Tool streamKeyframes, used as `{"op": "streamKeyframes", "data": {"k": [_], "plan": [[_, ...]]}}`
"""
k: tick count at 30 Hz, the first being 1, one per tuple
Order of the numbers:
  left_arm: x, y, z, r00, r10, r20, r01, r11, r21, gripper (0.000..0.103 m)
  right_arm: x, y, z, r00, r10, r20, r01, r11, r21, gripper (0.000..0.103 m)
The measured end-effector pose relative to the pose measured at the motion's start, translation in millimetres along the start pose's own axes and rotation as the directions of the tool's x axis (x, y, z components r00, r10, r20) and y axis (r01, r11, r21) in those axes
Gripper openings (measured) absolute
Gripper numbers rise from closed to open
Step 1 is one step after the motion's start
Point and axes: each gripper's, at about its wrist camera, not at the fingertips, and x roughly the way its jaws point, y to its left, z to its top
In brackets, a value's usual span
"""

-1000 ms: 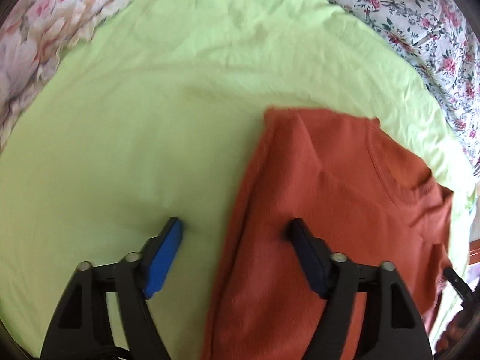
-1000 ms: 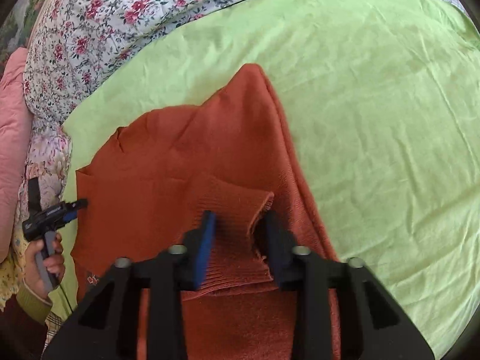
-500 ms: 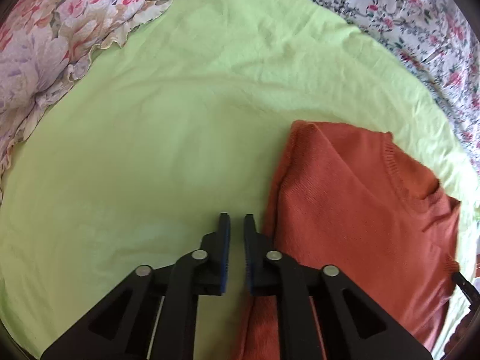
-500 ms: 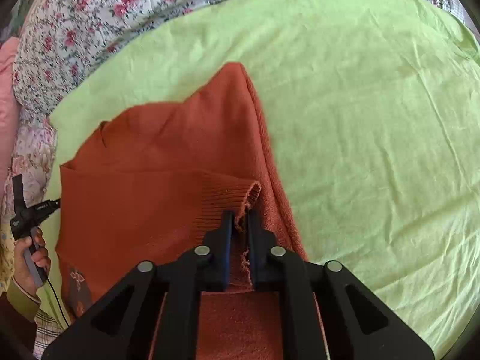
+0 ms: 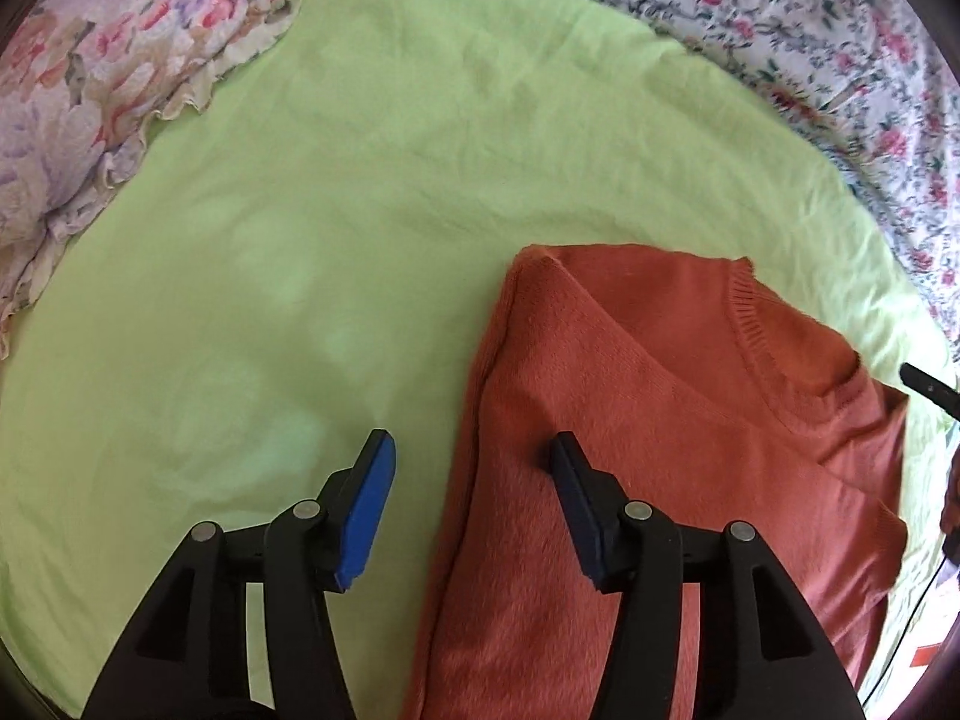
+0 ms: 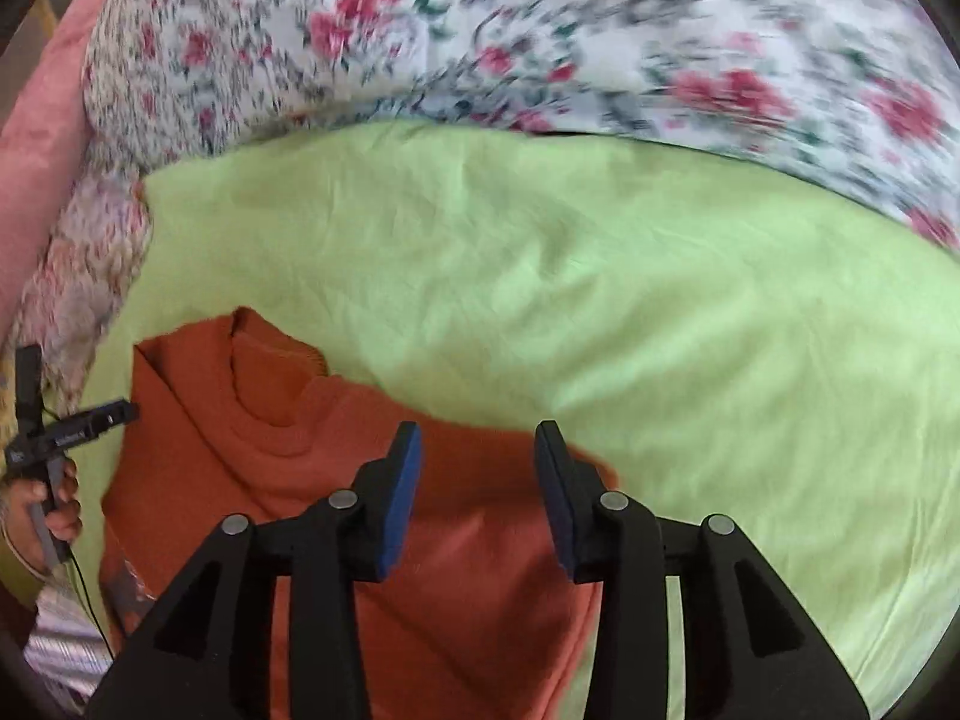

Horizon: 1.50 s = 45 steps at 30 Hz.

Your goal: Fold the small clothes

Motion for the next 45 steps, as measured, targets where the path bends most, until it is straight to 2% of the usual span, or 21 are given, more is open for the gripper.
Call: {"op": "streamKeyframes", "data": {"k": [3,4,6,7,8,9,10,12,14,15,17,19,23,27,28,30,34,37,39,41,45], "plan": [[9,-3,4,1.000,0.012,-0.003,-0.012,1.000,0.001,0.058,39,7,10,0.991,0.013,-0.132,-0.029,0.993,-0.118,0.043],[12,-5,5,1.000,0.016,-0.001,-0.016,1.000,0.004,0.058,56,12,10,0.979,-0.002,-0.204,-0.033,0.985,-0.171,0.043],[14,-8,6,1.000,0.026,0.004,-0.026,1.000,0.015,0.059,68,20,6,0.969,-0.040,-0.244,-0.024,0.968,-0.251,0.043],[15,-10,6,1.000,0.030,0.006,-0.030,0.999,0.019,0.059,68,27,4,0.969,-0.062,-0.240,-0.014,0.953,-0.302,0.030],[16,-11,6,0.999,0.035,0.008,-0.035,0.999,0.023,0.059,68,30,3,0.966,-0.085,-0.242,0.002,0.946,-0.326,0.008],[16,-12,6,0.999,0.039,0.012,-0.039,0.999,0.025,0.058,66,32,4,0.966,-0.107,-0.237,0.022,0.942,-0.336,0.003],[15,-13,6,0.999,0.041,0.017,-0.041,0.999,0.025,0.057,58,34,4,0.973,-0.121,-0.197,0.046,0.937,-0.347,0.003],[10,-12,3,0.998,0.047,0.041,-0.048,0.999,0.021,0.048,36,37,10,0.983,-0.168,-0.072,0.133,0.929,-0.345,0.003],[9,-12,-4,0.997,0.059,0.055,-0.060,0.998,0.014,0.048,7,22,18,0.988,-0.150,0.048,0.156,0.965,-0.210,0.001],[10,-13,-5,0.996,0.067,0.057,-0.068,0.998,0.013,0.048,5,14,17,0.986,-0.152,0.062,0.160,0.975,-0.153,0.001],[12,-19,-7,0.994,0.088,0.062,-0.090,0.996,0.023,0.048,22,5,9,0.984,-0.177,0.026,0.179,0.979,-0.094,0.001],[8,-23,-8,0.993,0.104,0.059,-0.106,0.994,0.037,0.048,38,-3,0,0.988,-0.156,-0.019,0.155,0.987,-0.036,0.002],[-21,-16,-18,0.995,0.084,0.059,-0.087,0.995,0.042,0.049,8,-9,-5,0.994,-0.085,0.062,0.078,0.991,0.113,0.008],[-55,-3,-53,0.999,0.023,0.039,-0.024,0.999,0.024,0.054,-41,4,-26,0.989,-0.029,0.145,0.006,0.988,0.157,0.048],[-62,-2,-63,0.999,0.016,0.032,-0.017,1.000,0.026,0.055,-57,12,-38,0.987,-0.007,0.162,-0.019,0.987,0.157,0.050],[-77,3,-86,1.000,-0.001,0.015,0.001,0.999,0.034,0.055,-73,25,-56,0.985,0.015,0.172,-0.043,0.987,0.156,0.050],[-99,9,-144,0.999,-0.016,-0.048,0.020,0.998,0.063,0.056,-94,59,-119,0.986,0.072,0.148,-0.100,0.976,0.193,0.050],[-110,17,-183,0.993,-0.011,-0.115,0.018,0.998,0.064,0.064,-96,83,-160,0.989,0.090,0.116,-0.112,0.972,0.206,0.050],[-116,20,-206,0.986,-0.028,-0.163,0.037,0.998,0.051,0.066,-100,92,-186,0.990,0.097,0.106,-0.119,0.967,0.223,0.050],[-120,20,-228,0.971,-0.071,-0.230,0.080,0.996,0.030,0.066,-104,100,-208,0.990,0.107,0.095,-0.127,0.959,0.252,0.050],[-129,6,-267,0.922,-0.145,-0.359,0.150,0.989,-0.013,0.066,-111,117,-234,0.990,0.107,0.096,-0.131,0.947,0.293,0.050]]}}
